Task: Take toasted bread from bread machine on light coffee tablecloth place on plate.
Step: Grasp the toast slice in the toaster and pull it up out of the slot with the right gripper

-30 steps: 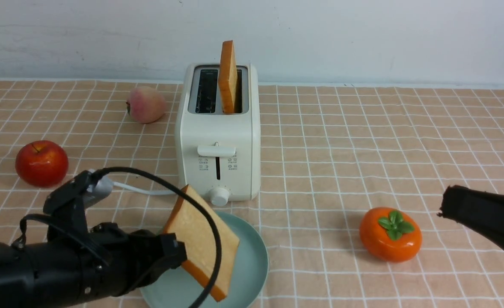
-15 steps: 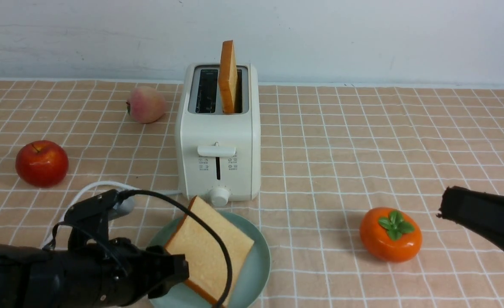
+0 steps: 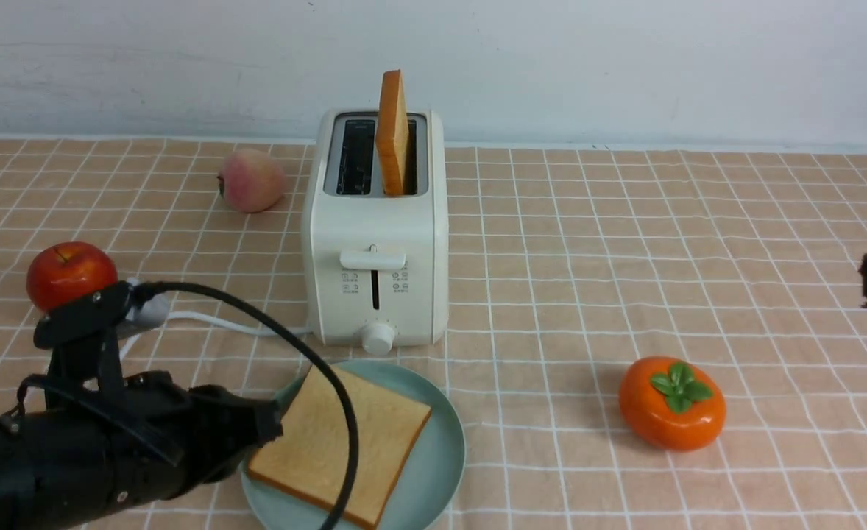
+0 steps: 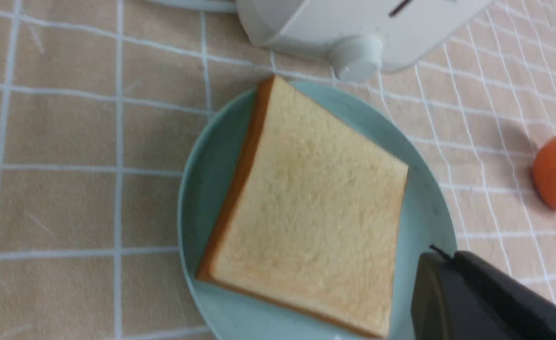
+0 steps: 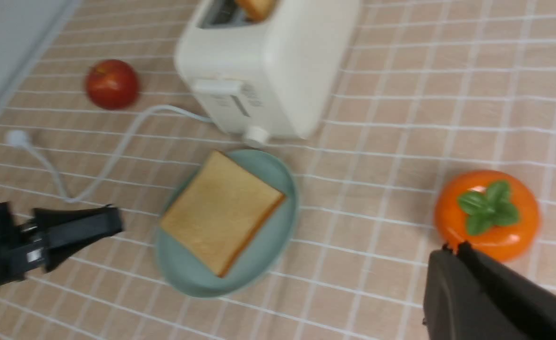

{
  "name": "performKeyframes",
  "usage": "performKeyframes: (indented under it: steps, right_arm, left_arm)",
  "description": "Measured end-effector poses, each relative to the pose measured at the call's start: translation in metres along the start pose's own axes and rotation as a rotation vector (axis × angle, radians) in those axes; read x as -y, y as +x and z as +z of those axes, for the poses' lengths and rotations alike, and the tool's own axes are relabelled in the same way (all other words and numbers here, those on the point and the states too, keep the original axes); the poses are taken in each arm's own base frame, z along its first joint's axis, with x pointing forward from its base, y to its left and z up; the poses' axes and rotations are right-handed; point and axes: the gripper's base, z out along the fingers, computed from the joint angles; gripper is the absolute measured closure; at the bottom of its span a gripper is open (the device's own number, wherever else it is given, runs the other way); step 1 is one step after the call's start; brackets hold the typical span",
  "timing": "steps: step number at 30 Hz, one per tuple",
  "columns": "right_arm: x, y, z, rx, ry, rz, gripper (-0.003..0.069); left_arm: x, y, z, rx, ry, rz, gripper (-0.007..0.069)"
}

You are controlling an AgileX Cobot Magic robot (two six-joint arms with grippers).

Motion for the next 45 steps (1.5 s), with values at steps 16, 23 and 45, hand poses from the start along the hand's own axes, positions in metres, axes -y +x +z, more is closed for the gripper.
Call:
performKeyframes:
  steps: [16, 23, 45]
  right_arm:
    - [0.000, -0.025, 0.012, -0.118, -0.028, 0.080, 0.0659]
    - [-0.007, -0.042, 0.053, -0.161, -0.117, 0.073, 0.0659]
    - [-0.119, -0.130, 0.290, -0.084, -0.097, -0.121, 0.0121]
  left_arm:
    - [-0.033, 0.027, -0.054, -0.292, -0.507, -0.118, 0.0638]
    - [0.008, -0.009, -0.144, 0.120, -0.259, 0.000, 0.0638]
    - [-0.010, 0.042, -0.233, 0.362, -0.152, -0.002, 0.0638]
